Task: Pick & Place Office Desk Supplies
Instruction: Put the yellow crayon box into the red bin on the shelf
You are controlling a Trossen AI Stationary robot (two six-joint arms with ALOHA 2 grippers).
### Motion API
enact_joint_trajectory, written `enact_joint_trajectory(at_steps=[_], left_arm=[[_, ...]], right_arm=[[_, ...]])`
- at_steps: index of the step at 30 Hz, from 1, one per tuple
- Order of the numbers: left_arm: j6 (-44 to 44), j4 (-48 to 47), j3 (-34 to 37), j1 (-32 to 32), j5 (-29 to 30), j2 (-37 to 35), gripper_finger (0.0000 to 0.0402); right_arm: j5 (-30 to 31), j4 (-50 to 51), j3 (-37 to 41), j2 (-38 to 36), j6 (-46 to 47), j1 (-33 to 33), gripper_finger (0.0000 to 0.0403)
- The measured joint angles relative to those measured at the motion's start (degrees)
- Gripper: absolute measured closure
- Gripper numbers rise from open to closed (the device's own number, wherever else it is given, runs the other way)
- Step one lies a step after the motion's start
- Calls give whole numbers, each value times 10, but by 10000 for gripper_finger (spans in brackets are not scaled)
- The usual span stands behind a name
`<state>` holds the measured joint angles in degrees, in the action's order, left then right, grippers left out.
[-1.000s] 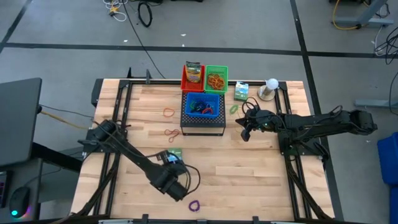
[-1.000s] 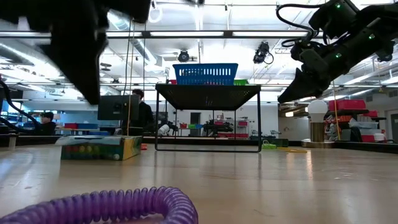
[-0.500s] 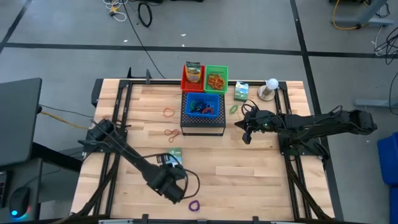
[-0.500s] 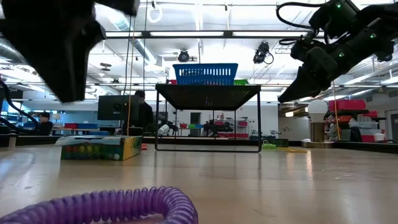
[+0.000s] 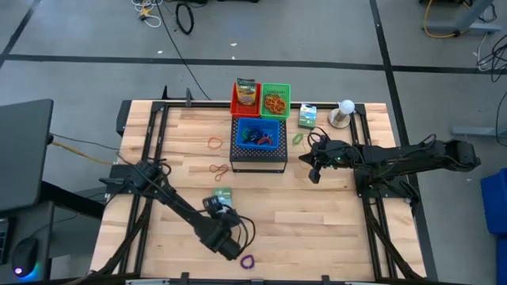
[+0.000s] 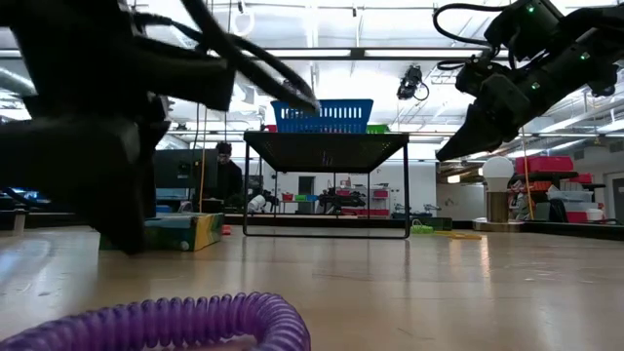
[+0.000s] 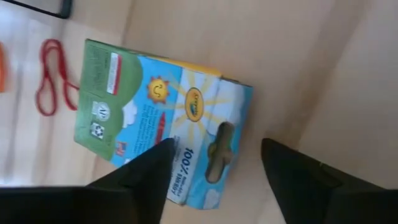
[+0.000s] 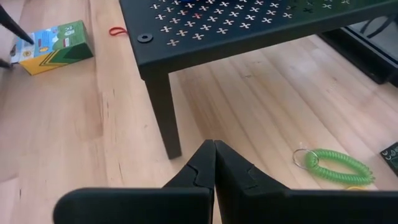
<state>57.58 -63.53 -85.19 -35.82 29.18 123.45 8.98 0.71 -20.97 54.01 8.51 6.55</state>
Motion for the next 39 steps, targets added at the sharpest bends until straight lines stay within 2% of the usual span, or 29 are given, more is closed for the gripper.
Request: enact_joint_trajectory(at_steps=[4, 12, 16, 22, 26, 29, 33, 39], left_arm=[[4, -19, -2, 3, 11, 13, 216], [11, -62, -15, 8, 22, 15, 384], [0, -95, -39, 11, 16, 9, 395], [-48, -101, -86, 10, 19, -39, 397], [-72, -90, -108, 13, 12, -80, 397], [-109, -54, -109, 22, -8, -114, 398], [-186, 19, -109, 49, -52, -146, 398], [-306, 146, -109, 112, -153, -160, 399]], right_arm=[[0, 0, 0, 0, -4, 0, 398], [0, 0, 0, 0, -5, 0, 398], [0, 0, 0, 0, -5, 0, 398], [-8, -1, 0, 0, -5, 0, 398], [-75, -2, 0, 0, -15, -10, 398], [-109, -9, 0, 0, -33, -44, 391], [-105, -37, 0, 0, -48, -106, 348], [-54, -116, -4, 0, -49, -191, 256]])
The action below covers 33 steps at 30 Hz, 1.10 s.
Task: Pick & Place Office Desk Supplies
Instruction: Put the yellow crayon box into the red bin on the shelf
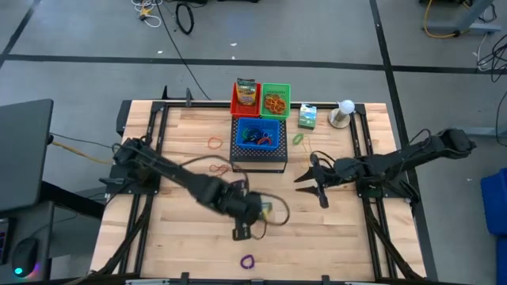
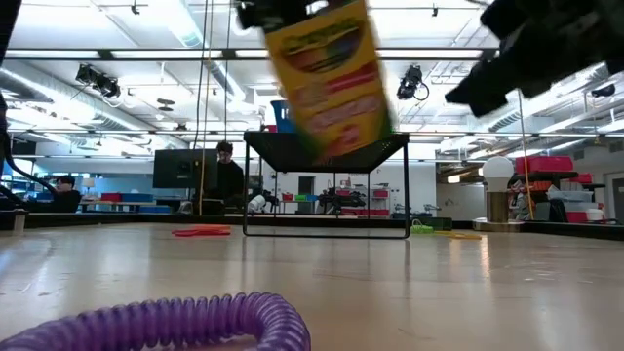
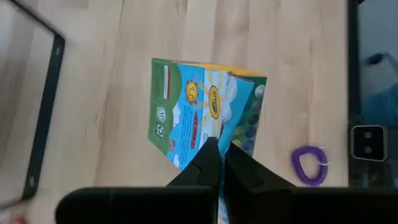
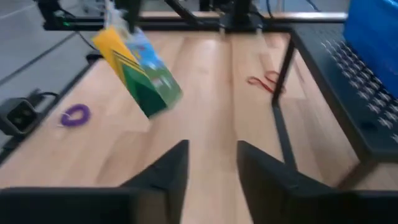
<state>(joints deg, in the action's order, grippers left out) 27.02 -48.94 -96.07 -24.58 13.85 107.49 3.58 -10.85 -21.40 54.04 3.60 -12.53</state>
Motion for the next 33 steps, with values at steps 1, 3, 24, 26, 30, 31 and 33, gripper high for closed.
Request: enact_joint_trajectory(at_steps=[1, 3, 24, 26, 30, 31, 33], left_arm=[[-16, 8, 0, 11, -15, -3, 399], [-43, 16, 0, 30, -41, -7, 399], [-138, 79, -4, 181, -199, -61, 398], [-140, 78, -4, 184, -201, -63, 398], [-142, 75, -5, 185, -199, -72, 398], [-141, 74, -5, 186, -198, -76, 398], [-134, 70, -5, 190, -194, -84, 396]], right_arm=[[9, 2, -6, 0, 0, -11, 240], [17, 16, -23, 0, 0, -28, 210], [38, 79, -177, 175, -15, 5, 128], [38, 74, -177, 174, -14, 6, 145], [40, 65, -177, 171, -3, 5, 203], [39, 59, -177, 171, 0, 5, 220], [38, 51, -177, 171, 0, 5, 255]])
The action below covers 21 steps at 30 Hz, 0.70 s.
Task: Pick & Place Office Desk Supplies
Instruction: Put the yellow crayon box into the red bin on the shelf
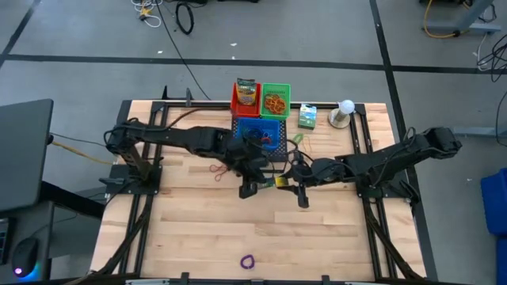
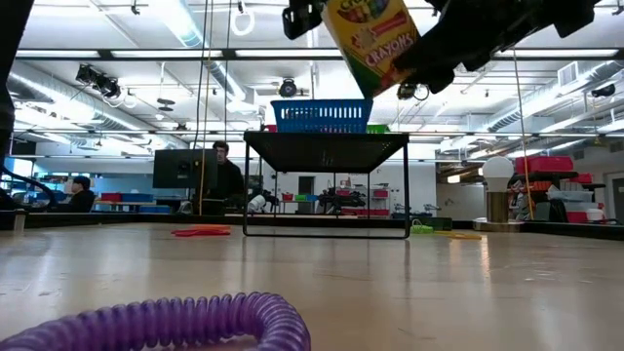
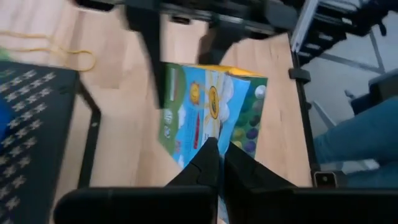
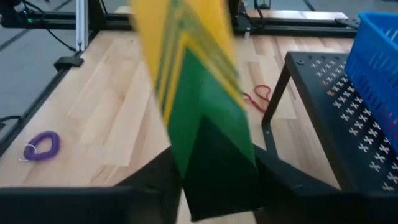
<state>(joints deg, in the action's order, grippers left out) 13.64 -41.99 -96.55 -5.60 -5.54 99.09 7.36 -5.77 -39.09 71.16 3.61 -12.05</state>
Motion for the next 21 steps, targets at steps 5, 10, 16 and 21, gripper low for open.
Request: enact_joint_trajectory(at_steps=[5, 10, 16, 21], left_arm=[[42, -26, 0, 13, 21, -30, 354], [90, -62, -1, 35, -3, -74, 275], [93, -204, -103, 59, -7, -94, 171], [82, -317, -233, 65, 4, -49, 121]], right_arm=[[1, -26, 0, 0, 14, 5, 297], [-4, -72, 0, 1, 22, 17, 293], [-5, -92, -29, 21, 51, 43, 296], [-21, -63, -125, 101, 45, 61, 291]])
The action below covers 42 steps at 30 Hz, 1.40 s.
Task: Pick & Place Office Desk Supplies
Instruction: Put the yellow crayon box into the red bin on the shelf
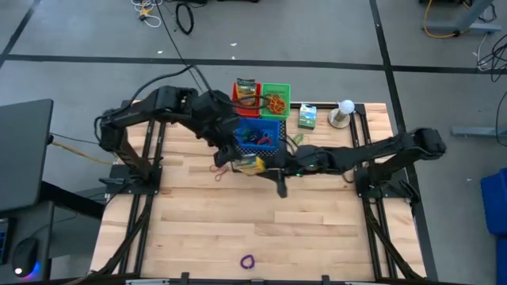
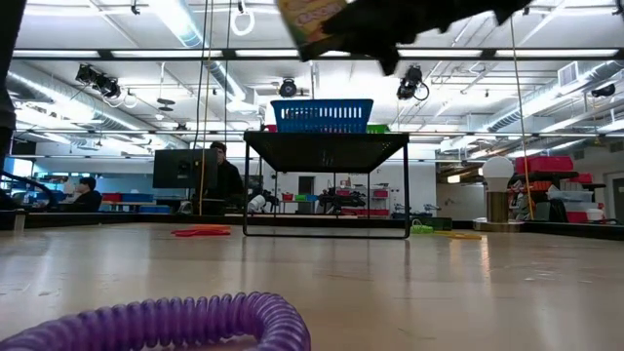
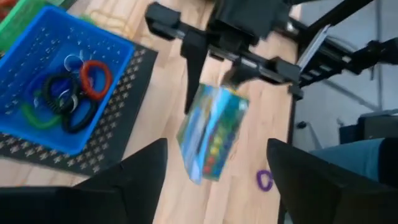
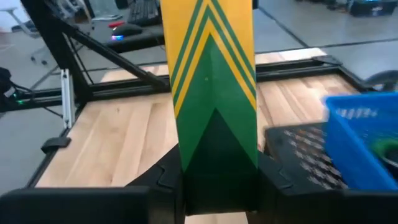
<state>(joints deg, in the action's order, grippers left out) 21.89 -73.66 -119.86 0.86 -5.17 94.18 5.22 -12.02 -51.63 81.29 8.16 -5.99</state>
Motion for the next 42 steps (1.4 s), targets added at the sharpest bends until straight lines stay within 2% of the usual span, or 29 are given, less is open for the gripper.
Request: enact_joint_trajectory(at_steps=[5, 10, 20, 29, 42], left_arm=[[-25, -114, -86, 5, 8, 56, 115], [-75, -142, -121, 3, 6, 89, 114], [-150, -142, -124, 2, 1, 114, 115], [-160, -141, -124, 1, -3, 106, 148], [-166, -135, -123, 15, -8, 88, 116]], right_arm=[[-10, 8, -59, 59, 0, 8, 288], [-14, -5, -73, 74, 0, 12, 290], [-13, -20, -72, 73, -2, 17, 288], [-11, -32, -71, 74, 1, 26, 285], [-23, -54, -72, 73, 17, 37, 284]])
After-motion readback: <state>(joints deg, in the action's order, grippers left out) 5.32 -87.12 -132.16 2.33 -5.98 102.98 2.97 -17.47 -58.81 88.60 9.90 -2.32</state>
